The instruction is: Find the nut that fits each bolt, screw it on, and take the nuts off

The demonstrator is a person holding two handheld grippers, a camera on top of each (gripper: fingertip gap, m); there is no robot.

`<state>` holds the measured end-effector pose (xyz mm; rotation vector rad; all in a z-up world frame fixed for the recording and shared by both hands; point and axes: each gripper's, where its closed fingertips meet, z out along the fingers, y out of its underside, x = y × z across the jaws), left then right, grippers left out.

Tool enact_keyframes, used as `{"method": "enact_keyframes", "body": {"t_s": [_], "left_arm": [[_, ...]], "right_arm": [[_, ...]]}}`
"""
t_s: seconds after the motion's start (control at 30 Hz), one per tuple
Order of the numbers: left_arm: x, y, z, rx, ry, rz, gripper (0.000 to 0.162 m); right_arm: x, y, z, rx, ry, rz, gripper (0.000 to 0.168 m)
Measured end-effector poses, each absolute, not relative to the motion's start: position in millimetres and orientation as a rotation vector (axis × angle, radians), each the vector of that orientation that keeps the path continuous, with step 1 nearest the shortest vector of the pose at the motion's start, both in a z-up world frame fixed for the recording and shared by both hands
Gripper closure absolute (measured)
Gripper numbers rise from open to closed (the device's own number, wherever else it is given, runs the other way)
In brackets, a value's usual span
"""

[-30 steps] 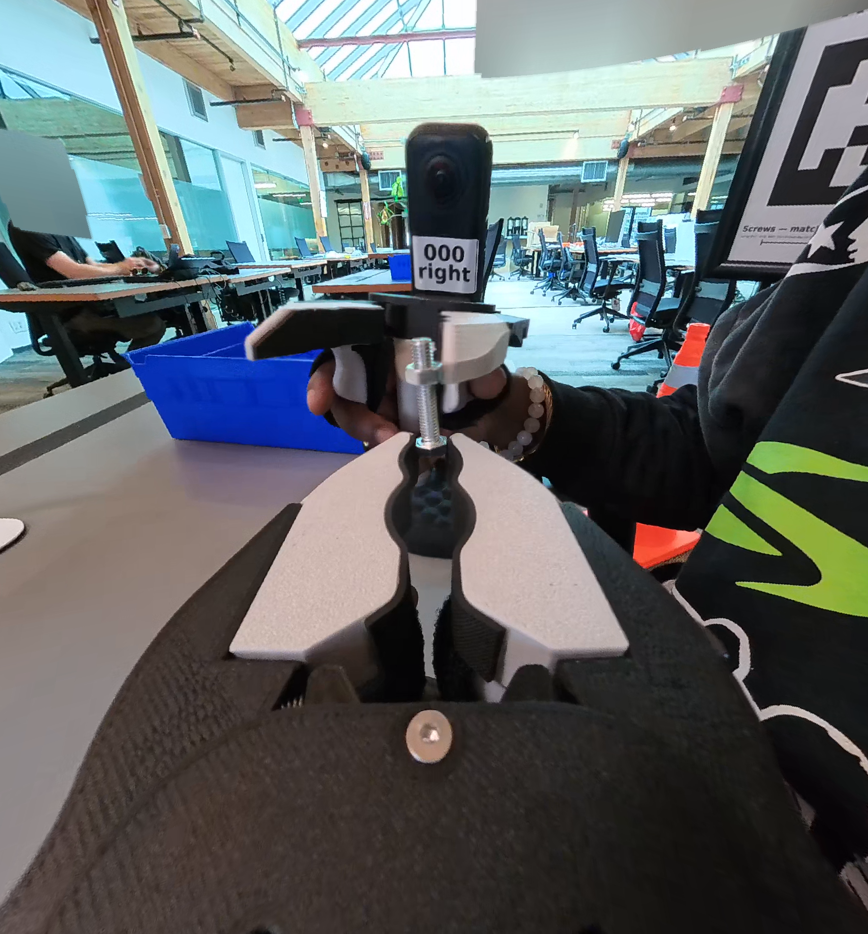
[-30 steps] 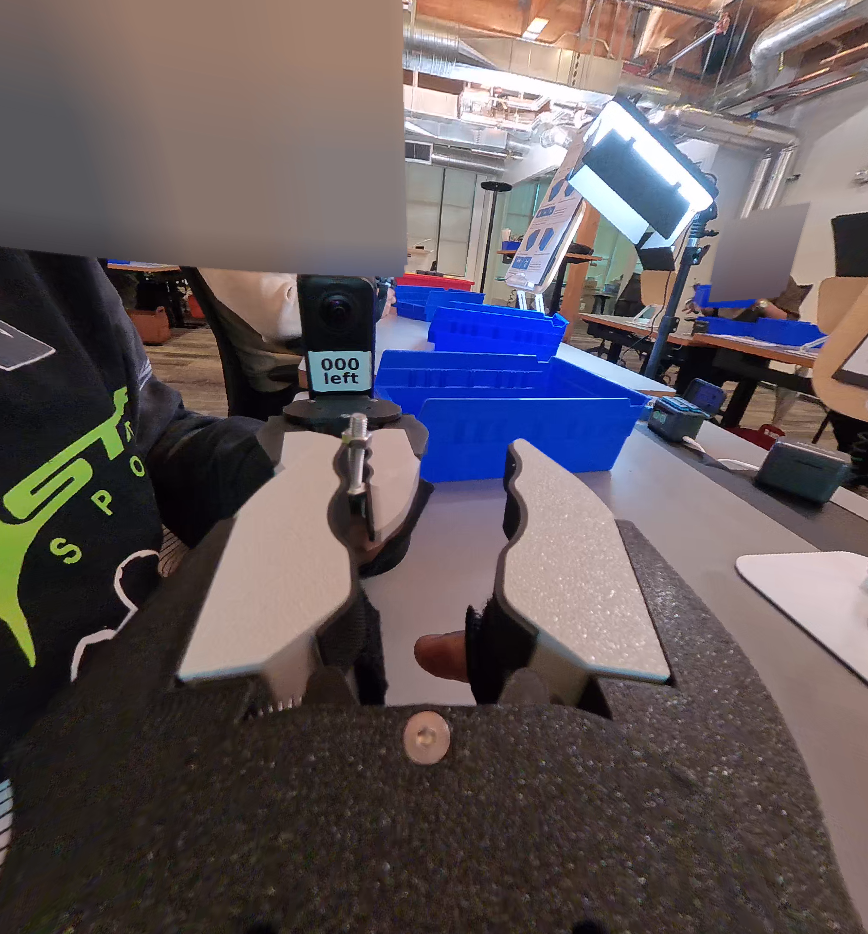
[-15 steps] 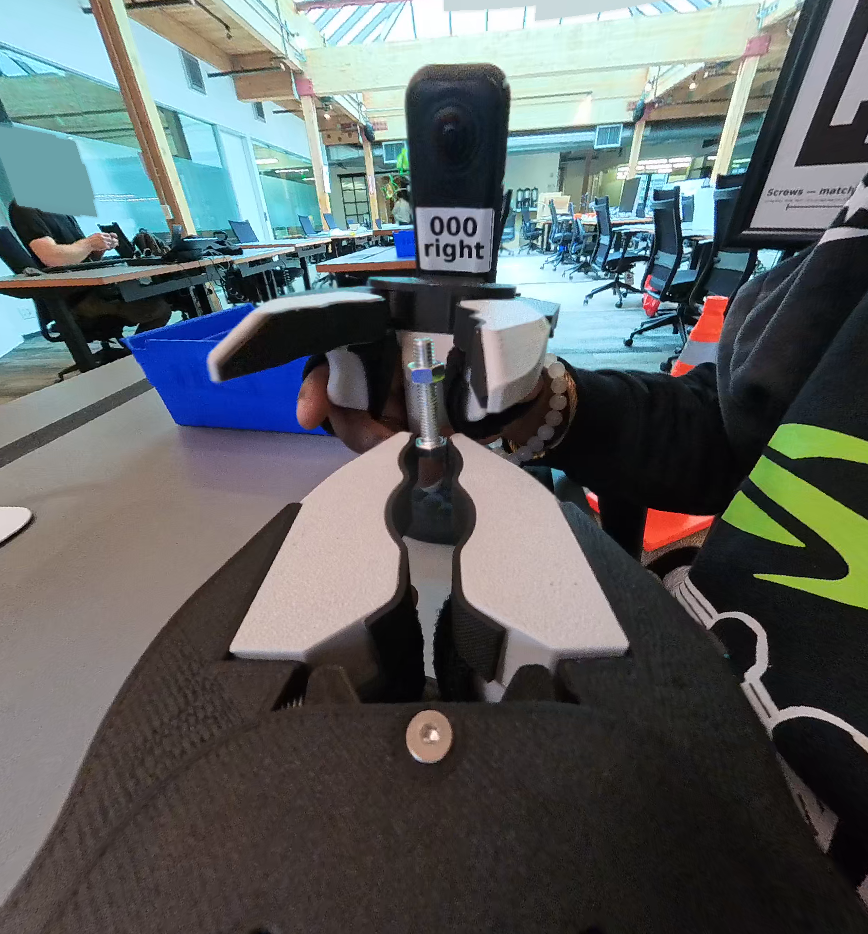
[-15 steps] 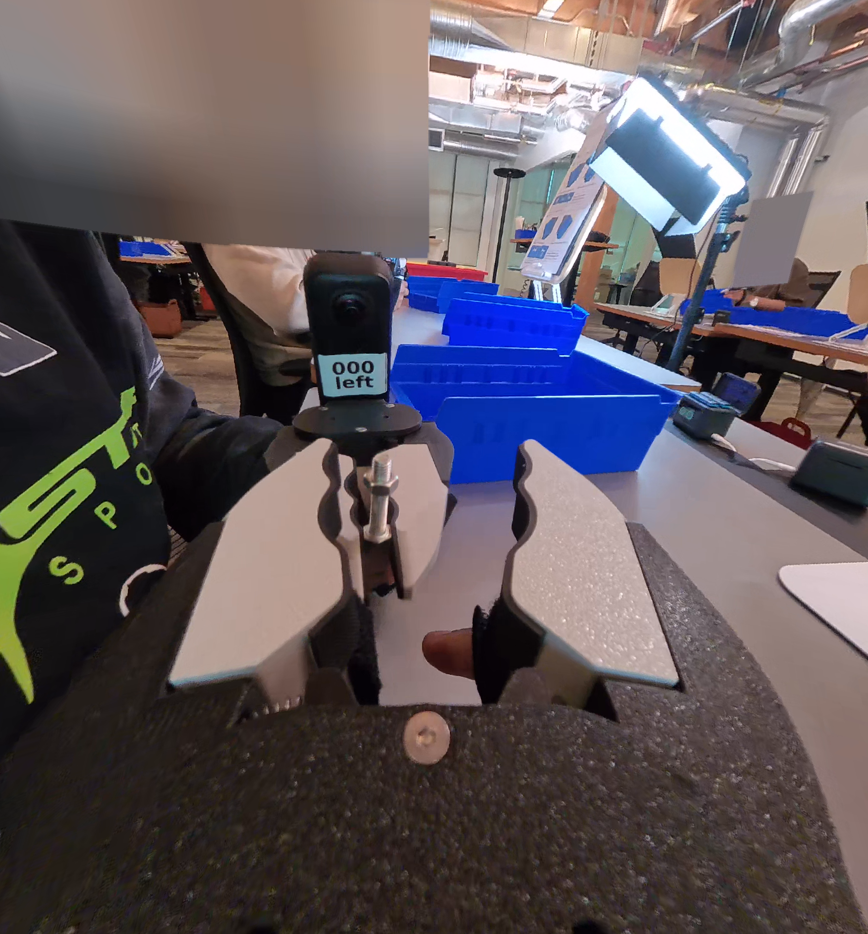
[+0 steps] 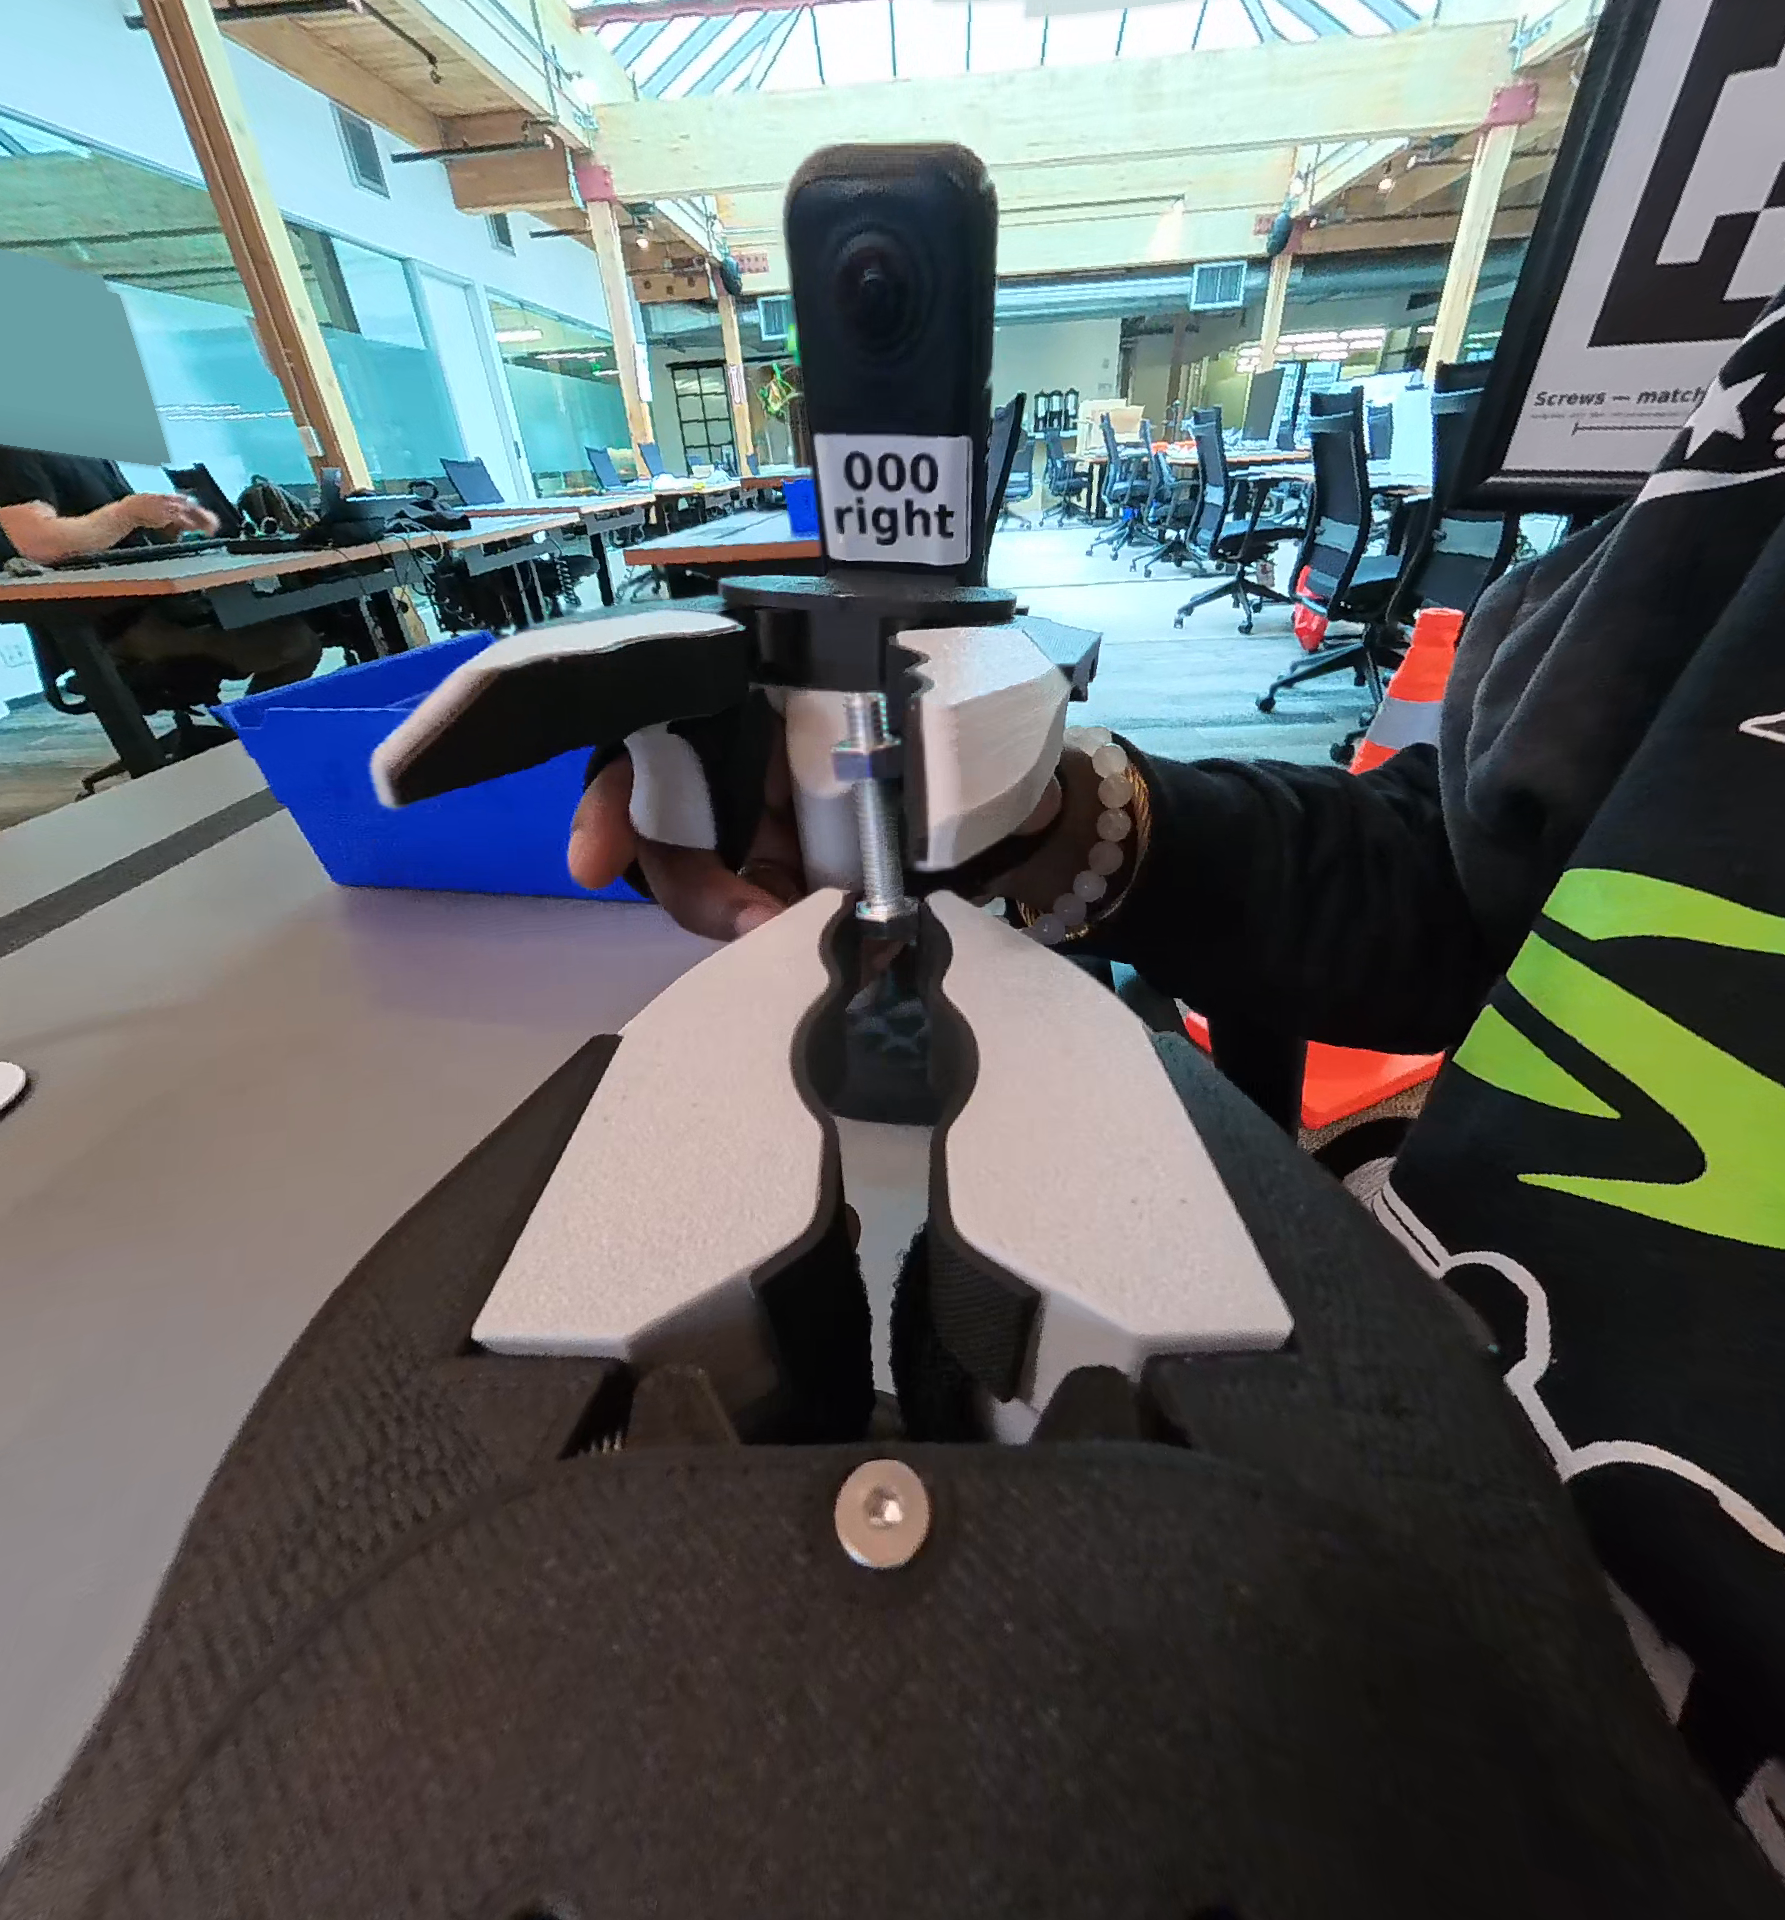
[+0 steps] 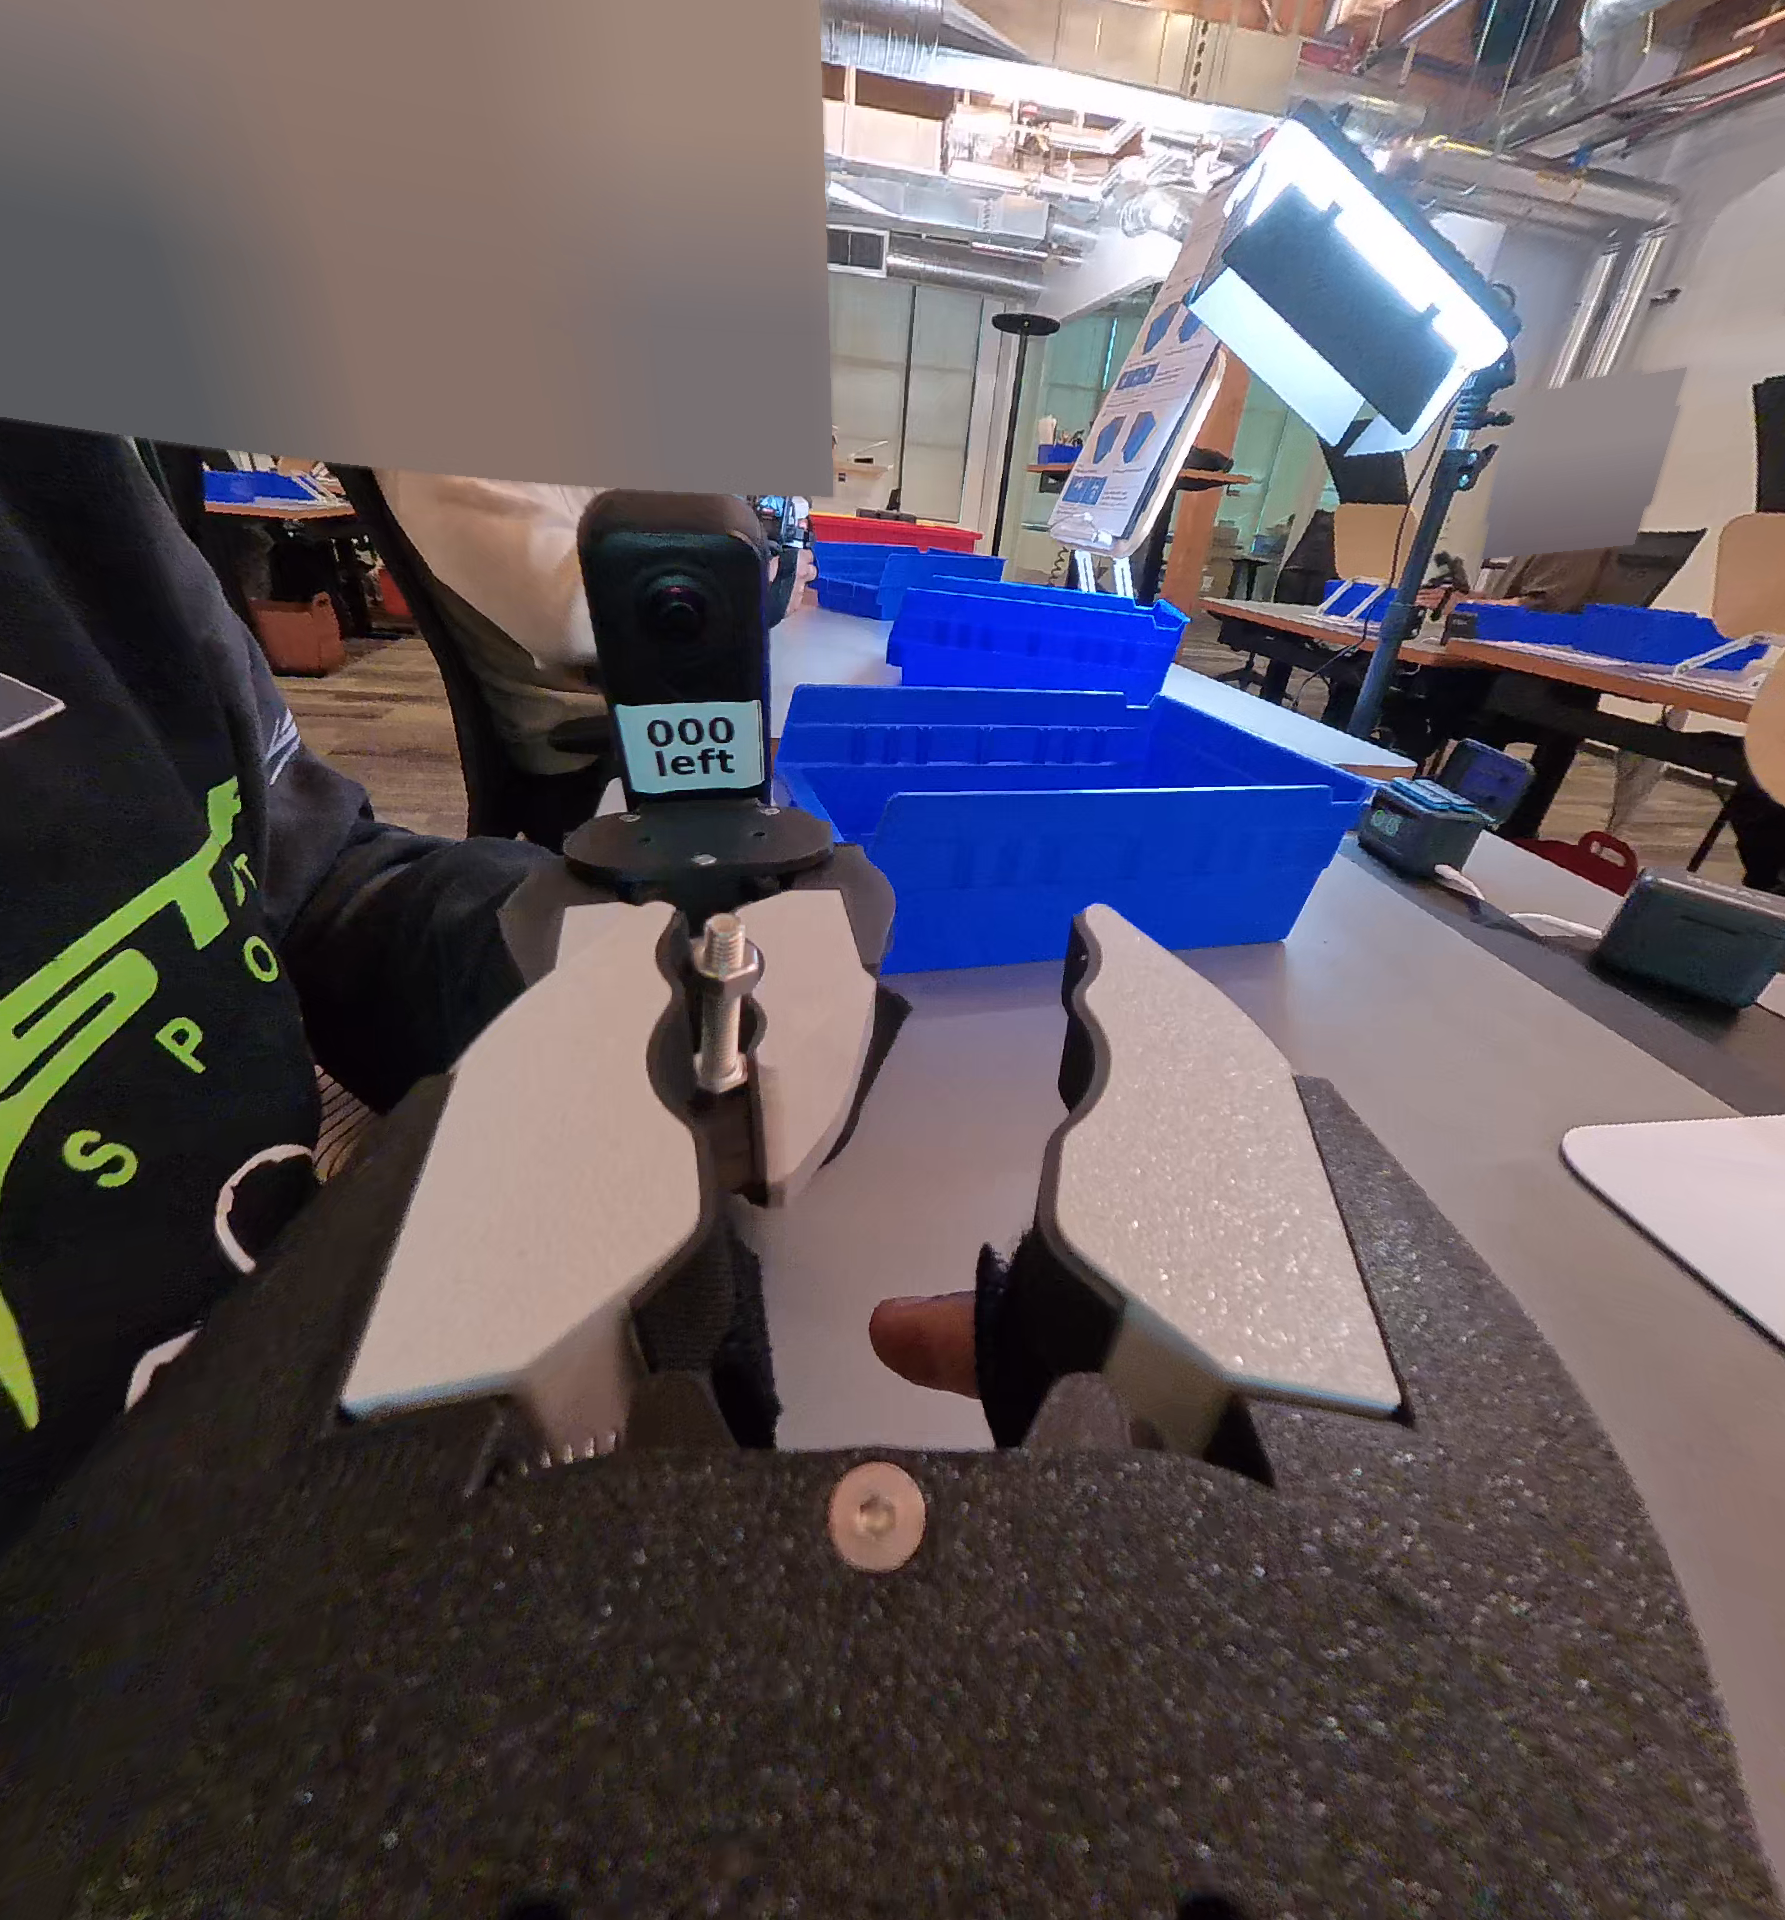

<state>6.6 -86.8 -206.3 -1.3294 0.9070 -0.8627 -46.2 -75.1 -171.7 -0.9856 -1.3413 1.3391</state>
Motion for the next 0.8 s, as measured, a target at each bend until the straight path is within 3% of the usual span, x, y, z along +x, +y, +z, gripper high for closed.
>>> {"method": "enact_keyframes", "body": {"t_s": [0.37,0.8], "left_arm": [[1,-87,-198,-1.298,0.866,-0.899,0.152],[7,-86,-209,-1.338,0.912,-0.849,0.152]], "right_arm": [[-23,-56,-159,-0.957,-1.265,1.358,0.108],[-49,-86,-164,-0.956,-1.310,1.422,0.098]]}}
